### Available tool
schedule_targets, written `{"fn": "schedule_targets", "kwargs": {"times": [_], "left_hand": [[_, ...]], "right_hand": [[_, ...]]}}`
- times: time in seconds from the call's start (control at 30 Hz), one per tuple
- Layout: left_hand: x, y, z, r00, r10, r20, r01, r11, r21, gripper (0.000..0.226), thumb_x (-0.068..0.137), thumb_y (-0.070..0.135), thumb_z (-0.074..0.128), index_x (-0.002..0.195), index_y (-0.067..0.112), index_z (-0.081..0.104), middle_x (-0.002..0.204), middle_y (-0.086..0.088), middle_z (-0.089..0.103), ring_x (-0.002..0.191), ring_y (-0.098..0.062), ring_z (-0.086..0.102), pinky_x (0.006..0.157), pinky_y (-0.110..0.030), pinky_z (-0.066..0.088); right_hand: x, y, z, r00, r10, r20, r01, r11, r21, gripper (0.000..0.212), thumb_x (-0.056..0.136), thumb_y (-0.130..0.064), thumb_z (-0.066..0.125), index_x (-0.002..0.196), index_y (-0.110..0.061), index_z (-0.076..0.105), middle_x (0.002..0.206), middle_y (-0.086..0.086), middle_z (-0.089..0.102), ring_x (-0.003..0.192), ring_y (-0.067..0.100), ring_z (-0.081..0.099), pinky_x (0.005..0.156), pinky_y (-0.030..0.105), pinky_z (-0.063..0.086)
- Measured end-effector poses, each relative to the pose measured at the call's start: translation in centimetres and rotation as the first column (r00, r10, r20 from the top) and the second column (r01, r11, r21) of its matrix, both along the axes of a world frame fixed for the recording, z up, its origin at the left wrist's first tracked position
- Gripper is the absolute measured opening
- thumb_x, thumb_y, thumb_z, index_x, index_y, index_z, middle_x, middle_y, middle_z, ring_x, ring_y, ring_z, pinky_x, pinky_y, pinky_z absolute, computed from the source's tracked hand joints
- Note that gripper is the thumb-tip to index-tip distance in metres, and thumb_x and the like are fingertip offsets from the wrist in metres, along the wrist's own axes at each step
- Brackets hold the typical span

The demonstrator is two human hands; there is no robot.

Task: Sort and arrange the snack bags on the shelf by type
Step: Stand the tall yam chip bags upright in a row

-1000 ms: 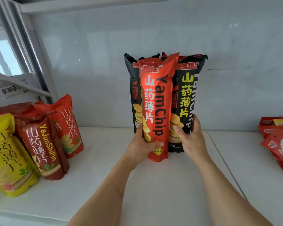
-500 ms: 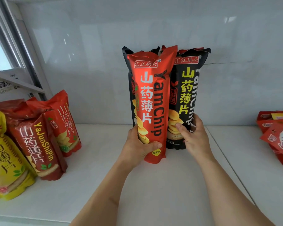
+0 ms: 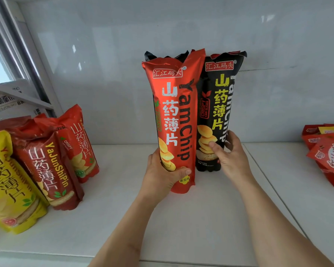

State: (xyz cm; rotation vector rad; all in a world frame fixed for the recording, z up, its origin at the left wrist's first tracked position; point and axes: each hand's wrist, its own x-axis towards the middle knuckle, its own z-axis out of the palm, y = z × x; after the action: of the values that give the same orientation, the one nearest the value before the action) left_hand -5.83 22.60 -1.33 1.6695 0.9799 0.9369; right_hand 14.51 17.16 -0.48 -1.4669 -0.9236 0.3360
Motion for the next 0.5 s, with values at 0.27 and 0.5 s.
{"fn": "schedule_targets", "kwargs": {"times": [0.27, 0.5], "left_hand": [[0.1, -0.6, -0.4, 0.994, -0.112, 0.011, 0.112, 0.993, -0.048, 0.079, 0.059, 0.048, 0.092, 0.122, 0.047, 0.046, 0.124, 0.016, 0.064, 0.113, -0.008, 0.063, 0.098, -0.038, 0.055], [0.8, -1.8, -0.5, 0.946, -0.286, -0.152, 0.288, 0.958, -0.006, 0.077, 0.084, 0.033, 0.080, 0.148, 0.033, 0.038, 0.138, 0.010, 0.052, 0.119, -0.013, 0.055, 0.094, -0.025, 0.050]], "right_hand": [[-2.7, -3.8, 1.4, 0.990, -0.123, 0.071, 0.117, 0.989, 0.085, 0.070, 0.076, -0.060, 0.072, 0.133, -0.030, 0.047, 0.130, -0.009, 0.056, 0.119, 0.009, 0.054, 0.098, 0.030, 0.045], [-5.3, -5.6, 0.3, 0.987, 0.126, 0.101, -0.115, 0.988, -0.104, 0.079, 0.063, -0.053, 0.081, 0.130, -0.046, 0.039, 0.108, -0.037, 0.056, 0.097, -0.021, 0.055, 0.079, 0.009, 0.044]]}}
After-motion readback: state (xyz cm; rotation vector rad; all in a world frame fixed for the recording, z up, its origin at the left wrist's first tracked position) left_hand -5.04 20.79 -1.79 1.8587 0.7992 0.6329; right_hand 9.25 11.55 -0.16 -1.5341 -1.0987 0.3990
